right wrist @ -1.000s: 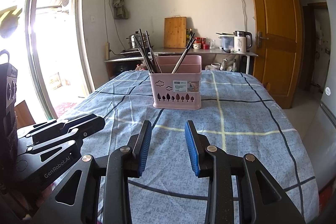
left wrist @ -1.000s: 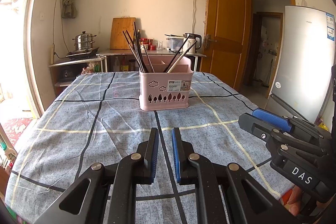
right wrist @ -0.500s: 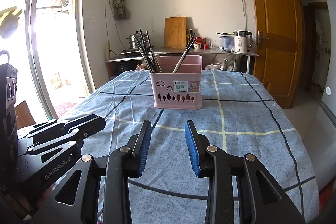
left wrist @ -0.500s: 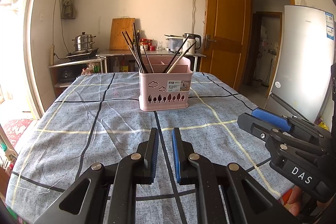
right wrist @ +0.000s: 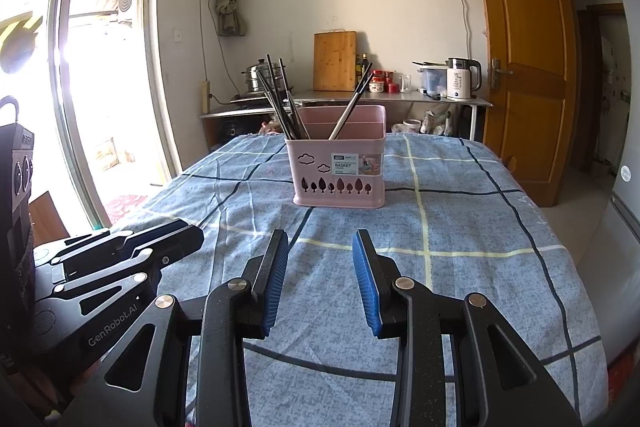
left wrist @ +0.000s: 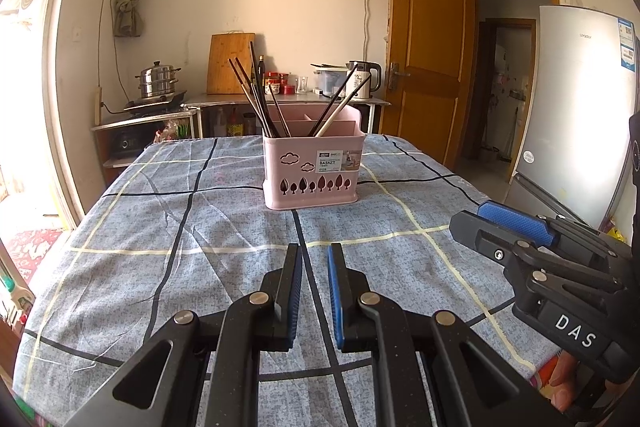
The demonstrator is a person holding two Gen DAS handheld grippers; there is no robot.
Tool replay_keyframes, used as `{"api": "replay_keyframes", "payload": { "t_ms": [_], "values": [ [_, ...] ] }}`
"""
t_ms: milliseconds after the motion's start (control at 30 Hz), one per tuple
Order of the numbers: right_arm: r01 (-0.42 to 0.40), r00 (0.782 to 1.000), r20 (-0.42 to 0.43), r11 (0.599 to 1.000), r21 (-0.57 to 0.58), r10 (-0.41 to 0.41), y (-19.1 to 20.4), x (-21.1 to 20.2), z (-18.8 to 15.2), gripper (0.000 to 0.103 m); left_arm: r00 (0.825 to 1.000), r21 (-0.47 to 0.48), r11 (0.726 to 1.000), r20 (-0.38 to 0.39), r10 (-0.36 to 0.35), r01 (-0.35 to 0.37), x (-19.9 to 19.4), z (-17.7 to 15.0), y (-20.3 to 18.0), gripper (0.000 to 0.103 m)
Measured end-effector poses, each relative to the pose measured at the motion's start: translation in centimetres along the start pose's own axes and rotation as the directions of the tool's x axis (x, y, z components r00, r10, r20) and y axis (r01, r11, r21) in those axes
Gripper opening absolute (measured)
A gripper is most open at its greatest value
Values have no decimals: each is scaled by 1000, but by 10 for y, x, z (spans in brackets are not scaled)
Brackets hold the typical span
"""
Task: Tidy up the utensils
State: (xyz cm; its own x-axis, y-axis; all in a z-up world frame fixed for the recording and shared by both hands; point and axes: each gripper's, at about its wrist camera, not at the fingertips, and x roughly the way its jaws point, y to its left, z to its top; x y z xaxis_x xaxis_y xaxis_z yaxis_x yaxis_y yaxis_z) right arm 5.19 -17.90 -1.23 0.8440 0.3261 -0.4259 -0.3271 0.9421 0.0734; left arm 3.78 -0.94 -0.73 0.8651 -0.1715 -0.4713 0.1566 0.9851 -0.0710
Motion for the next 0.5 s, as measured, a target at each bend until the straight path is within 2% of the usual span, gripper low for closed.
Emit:
{"api": "replay_keyframes", "payload": {
  "t_ms": [500],
  "values": [
    [1, 1000, -4, 1000, -2, -1, -1, -1, 0, 35, 1000, -7, 1000, 9, 20, -20, -3, -1, 4, 12]
  ]
}}
